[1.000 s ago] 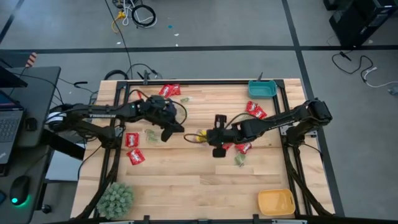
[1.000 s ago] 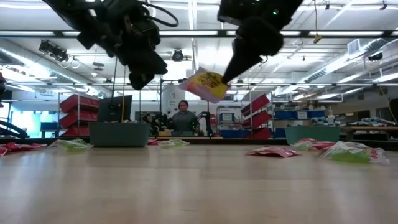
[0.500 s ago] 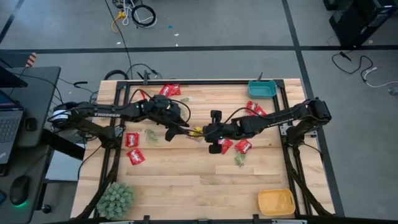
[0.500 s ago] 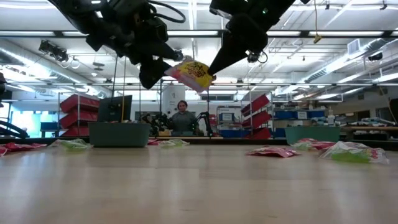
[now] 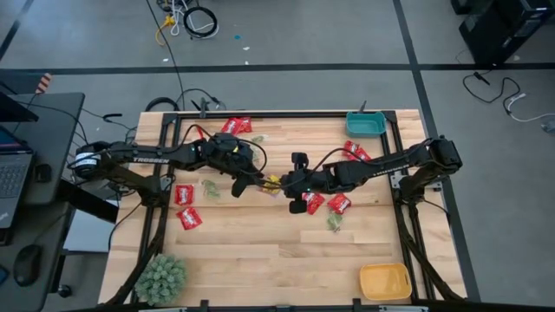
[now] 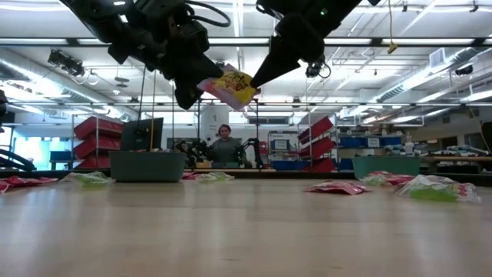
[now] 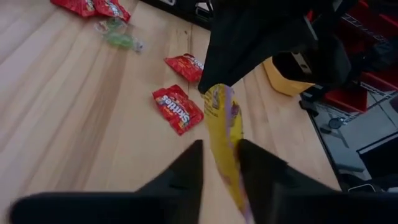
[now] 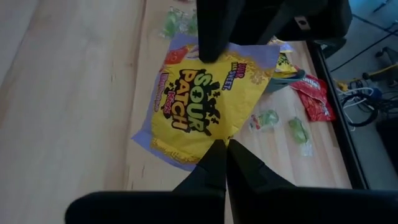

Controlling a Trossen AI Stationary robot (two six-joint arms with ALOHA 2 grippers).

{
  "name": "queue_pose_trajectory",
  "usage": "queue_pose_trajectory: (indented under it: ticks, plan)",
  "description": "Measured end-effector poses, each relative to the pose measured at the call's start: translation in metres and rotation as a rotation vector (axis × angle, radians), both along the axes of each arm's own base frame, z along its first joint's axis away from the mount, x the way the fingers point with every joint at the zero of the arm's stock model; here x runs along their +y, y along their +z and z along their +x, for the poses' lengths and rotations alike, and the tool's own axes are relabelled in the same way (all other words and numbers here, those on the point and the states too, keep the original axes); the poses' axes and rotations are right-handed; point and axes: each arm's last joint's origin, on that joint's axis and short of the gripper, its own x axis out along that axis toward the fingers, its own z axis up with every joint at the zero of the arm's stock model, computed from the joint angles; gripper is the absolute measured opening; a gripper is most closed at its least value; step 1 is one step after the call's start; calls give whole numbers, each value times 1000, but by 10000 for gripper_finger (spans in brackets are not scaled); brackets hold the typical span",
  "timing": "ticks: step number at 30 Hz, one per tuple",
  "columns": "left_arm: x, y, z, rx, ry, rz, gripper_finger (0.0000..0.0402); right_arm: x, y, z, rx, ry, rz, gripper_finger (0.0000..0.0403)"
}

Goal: Sort candy
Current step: Put the yellow candy into the dark blue bin

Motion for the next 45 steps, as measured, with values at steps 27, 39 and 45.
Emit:
queue_pose_trajectory:
  ticks: [27,39,45]
  plan:
    - [40,-8,-102,167,597,3,0,-10,-1,-4,9,-189,-67,137]
    - [58,-38,-130,228,770,-7,0,-11,-1,-4,10,-175,-48,133]
    - [57,-43,-132,292,708,72,19,-12,-2,-4,10,-176,-48,134]
